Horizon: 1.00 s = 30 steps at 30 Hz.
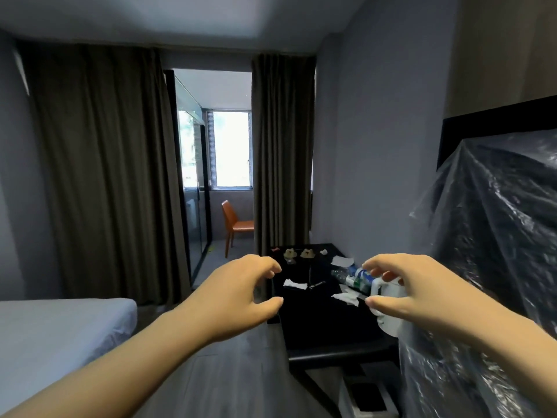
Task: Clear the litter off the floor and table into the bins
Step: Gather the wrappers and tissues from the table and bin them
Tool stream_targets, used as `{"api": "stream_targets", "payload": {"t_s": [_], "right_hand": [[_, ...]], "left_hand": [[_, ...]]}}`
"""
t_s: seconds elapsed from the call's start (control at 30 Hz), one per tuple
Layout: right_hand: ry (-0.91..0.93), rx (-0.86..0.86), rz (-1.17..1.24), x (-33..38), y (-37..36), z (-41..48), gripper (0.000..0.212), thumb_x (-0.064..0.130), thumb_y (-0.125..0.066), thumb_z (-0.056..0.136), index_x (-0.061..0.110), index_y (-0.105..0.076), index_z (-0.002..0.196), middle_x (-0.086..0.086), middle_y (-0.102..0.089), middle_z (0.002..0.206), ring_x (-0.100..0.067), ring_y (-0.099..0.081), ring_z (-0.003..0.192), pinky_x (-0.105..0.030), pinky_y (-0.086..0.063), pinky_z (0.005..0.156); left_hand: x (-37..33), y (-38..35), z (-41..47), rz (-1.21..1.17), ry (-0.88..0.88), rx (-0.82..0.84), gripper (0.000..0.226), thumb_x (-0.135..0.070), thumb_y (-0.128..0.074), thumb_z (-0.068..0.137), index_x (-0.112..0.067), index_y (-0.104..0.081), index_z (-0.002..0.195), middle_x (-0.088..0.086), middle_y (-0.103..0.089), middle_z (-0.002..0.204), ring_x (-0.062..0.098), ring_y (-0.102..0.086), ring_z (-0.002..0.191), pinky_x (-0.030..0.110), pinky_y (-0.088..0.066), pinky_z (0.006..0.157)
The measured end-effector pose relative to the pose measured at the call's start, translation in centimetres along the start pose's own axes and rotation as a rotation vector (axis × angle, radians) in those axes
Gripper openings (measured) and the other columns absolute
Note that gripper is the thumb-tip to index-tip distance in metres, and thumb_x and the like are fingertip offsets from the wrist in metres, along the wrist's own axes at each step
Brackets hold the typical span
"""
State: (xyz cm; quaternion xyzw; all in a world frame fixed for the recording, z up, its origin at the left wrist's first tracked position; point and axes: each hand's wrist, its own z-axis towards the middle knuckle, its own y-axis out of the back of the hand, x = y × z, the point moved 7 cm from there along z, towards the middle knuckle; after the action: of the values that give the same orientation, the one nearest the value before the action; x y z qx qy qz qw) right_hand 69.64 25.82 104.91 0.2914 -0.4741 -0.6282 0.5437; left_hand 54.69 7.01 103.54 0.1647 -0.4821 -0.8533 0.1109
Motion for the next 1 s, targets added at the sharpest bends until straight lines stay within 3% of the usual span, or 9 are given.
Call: {"api": "stream_targets", "payload": {"t_s": [0.13,0.33,0.5,0.67,0.87,1.0], "right_hand": [[-0.022,0.059,0.003,-1.1,-3.9,5.1,0.051,0.053,-0.064,0.078,0.040,-0.054,0.125,0.026,-0.058,0.112,0.008,-0.053,0.100,-0.017,-0.045,0.088],[-0.100,0.075,0.019,-1.8,-9.5,12.6,0.053,0.051,-0.066,0.079,0.036,-0.054,0.128,0.024,-0.059,0.114,0.007,-0.053,0.103,-0.016,-0.045,0.089],[-0.199,0.090,0.017,-1.9,-13.2,19.2,0.046,0.049,-0.066,0.080,0.037,-0.055,0.124,0.023,-0.059,0.118,0.006,-0.054,0.102,-0.014,-0.043,0.081],[-0.303,0.113,0.006,-2.5,-17.0,24.1,0.043,0.048,-0.066,0.080,0.036,-0.056,0.120,0.022,-0.058,0.107,0.003,-0.055,0.100,-0.017,-0.046,0.084],[-0.421,0.207,0.071,-5.7,-22.6,28.6,0.052,0.050,-0.067,0.080,0.039,-0.051,0.128,0.022,-0.056,0.115,0.005,-0.054,0.101,-0.014,-0.045,0.080],[-0.469,0.197,0.105,-8.5,-26.0,32.6,0.054,0.047,-0.070,0.078,0.037,-0.052,0.129,0.019,-0.058,0.117,0.002,-0.056,0.102,-0.018,-0.047,0.089]], "left_hand": [[5.0,-2.8,3.5,-0.017,0.017,0.043,0.051,-0.052,-0.059,0.082,-0.035,-0.049,0.129,-0.019,-0.054,0.120,-0.004,-0.052,0.108,0.021,-0.047,0.095],[13.7,-6.2,9.2,-0.039,-0.009,0.066,0.050,-0.049,-0.061,0.083,-0.035,-0.049,0.129,-0.019,-0.054,0.121,-0.003,-0.052,0.103,0.014,-0.045,0.089],[21.1,-8.0,14.3,-0.076,-0.064,0.085,0.048,-0.049,-0.061,0.083,-0.035,-0.050,0.127,-0.020,-0.054,0.119,-0.004,-0.052,0.100,0.009,-0.042,0.084],[26.8,-11.3,18.9,-0.126,-0.109,0.128,0.048,-0.048,-0.060,0.083,-0.034,-0.051,0.128,-0.018,-0.055,0.119,-0.003,-0.053,0.102,0.014,-0.045,0.085],[32.0,-16.8,23.9,-0.221,-0.115,0.223,0.047,-0.045,-0.062,0.083,-0.032,-0.052,0.127,-0.016,-0.055,0.114,-0.001,-0.054,0.097,0.016,-0.047,0.083],[35.0,-20.3,28.4,-0.237,-0.118,0.220,0.045,-0.041,-0.064,0.083,-0.029,-0.054,0.125,-0.012,-0.058,0.109,0.002,-0.056,0.095,0.020,-0.048,0.083]]}}
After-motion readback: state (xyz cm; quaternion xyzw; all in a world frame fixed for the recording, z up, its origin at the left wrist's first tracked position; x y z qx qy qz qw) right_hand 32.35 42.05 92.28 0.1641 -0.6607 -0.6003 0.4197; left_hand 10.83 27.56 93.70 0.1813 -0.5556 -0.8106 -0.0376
